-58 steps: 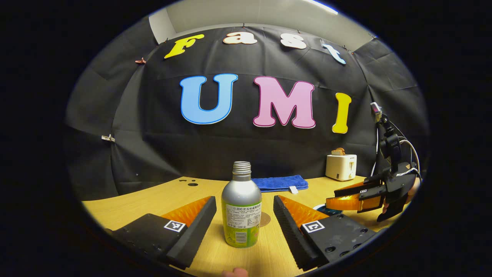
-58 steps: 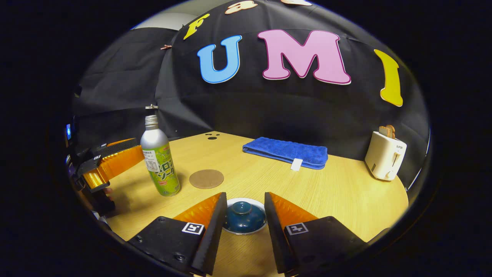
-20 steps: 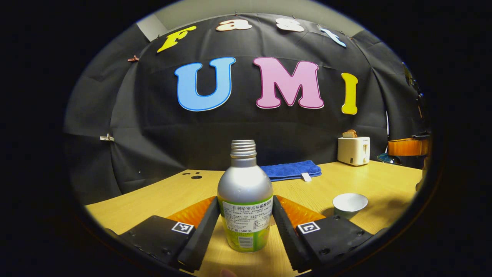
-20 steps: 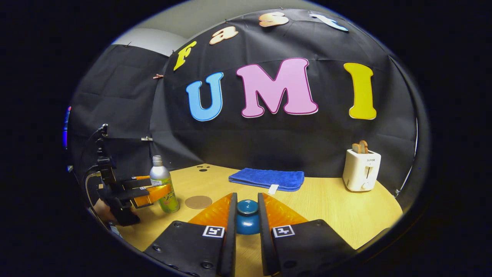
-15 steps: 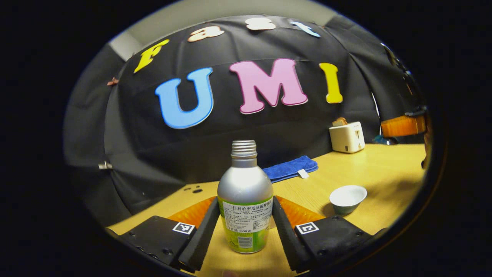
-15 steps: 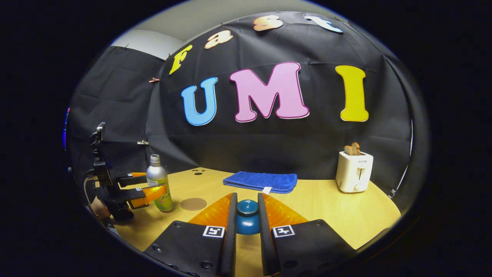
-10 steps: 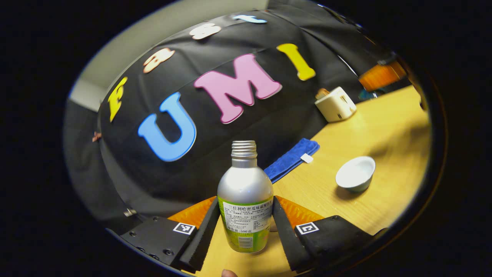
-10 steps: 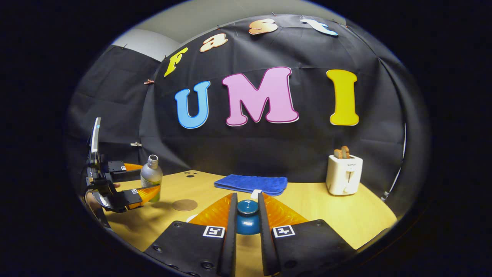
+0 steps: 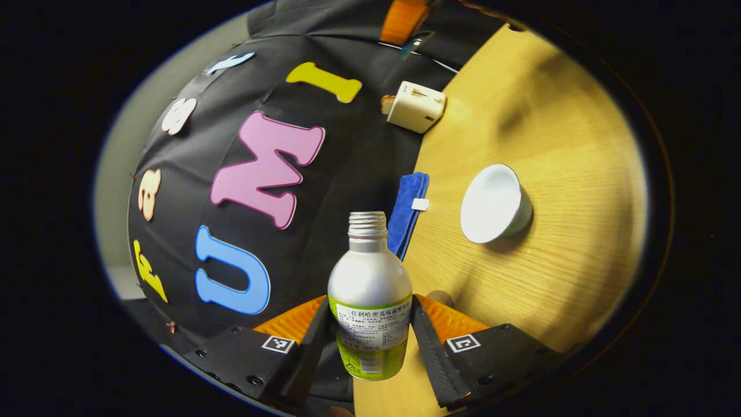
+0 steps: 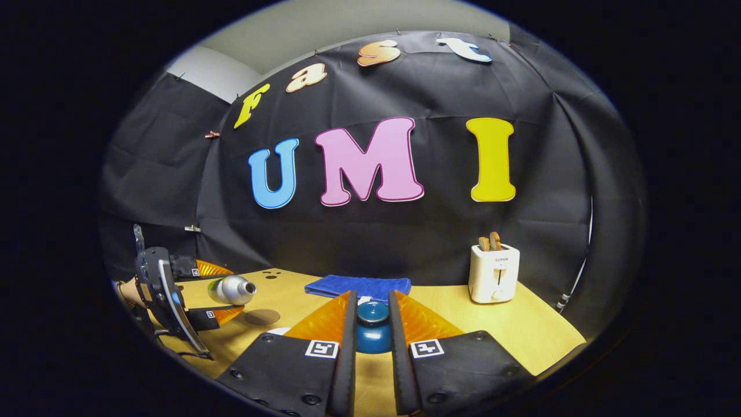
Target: Open the teacup lid with one hand, grasp the water bottle and pour water into the teacup with the other hand; after pouring, place the water bottle on the coaster and then close the teacup lid.
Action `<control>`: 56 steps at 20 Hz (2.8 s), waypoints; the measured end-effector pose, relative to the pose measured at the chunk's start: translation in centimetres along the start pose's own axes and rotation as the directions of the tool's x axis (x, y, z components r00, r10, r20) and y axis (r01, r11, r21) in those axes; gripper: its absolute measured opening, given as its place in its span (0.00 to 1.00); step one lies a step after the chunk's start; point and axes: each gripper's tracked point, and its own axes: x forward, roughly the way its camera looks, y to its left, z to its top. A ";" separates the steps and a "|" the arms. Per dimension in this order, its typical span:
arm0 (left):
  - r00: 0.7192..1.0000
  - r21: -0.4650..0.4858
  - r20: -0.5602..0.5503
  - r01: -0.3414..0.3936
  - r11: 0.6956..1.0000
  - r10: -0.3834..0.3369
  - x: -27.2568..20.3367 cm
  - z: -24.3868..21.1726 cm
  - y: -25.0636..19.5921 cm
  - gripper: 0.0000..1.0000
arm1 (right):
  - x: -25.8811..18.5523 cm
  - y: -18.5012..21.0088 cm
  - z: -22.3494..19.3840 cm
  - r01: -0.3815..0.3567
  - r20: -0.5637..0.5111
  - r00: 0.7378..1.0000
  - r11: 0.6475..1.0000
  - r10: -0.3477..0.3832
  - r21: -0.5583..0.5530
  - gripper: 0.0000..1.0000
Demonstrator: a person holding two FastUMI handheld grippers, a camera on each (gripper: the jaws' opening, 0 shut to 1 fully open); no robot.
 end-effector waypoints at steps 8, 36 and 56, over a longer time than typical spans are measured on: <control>0.999 0.257 -0.020 0.051 0.965 -0.048 1.3 -0.4 -2.1 0.80 | 0.1 -0.4 -0.1 -0.001 -0.003 1.000 1.000 0.001 0.019 0.26; 0.998 0.552 0.001 0.055 0.832 -0.067 1.7 0.9 -2.0 0.81 | 0.1 -0.1 -0.3 -0.024 -0.006 1.000 0.999 0.025 0.040 0.30; 0.999 0.682 -0.005 0.037 0.731 -0.047 1.7 0.9 -1.4 0.81 | -0.2 -0.2 0.3 -0.023 0.011 1.000 0.999 0.023 0.043 0.30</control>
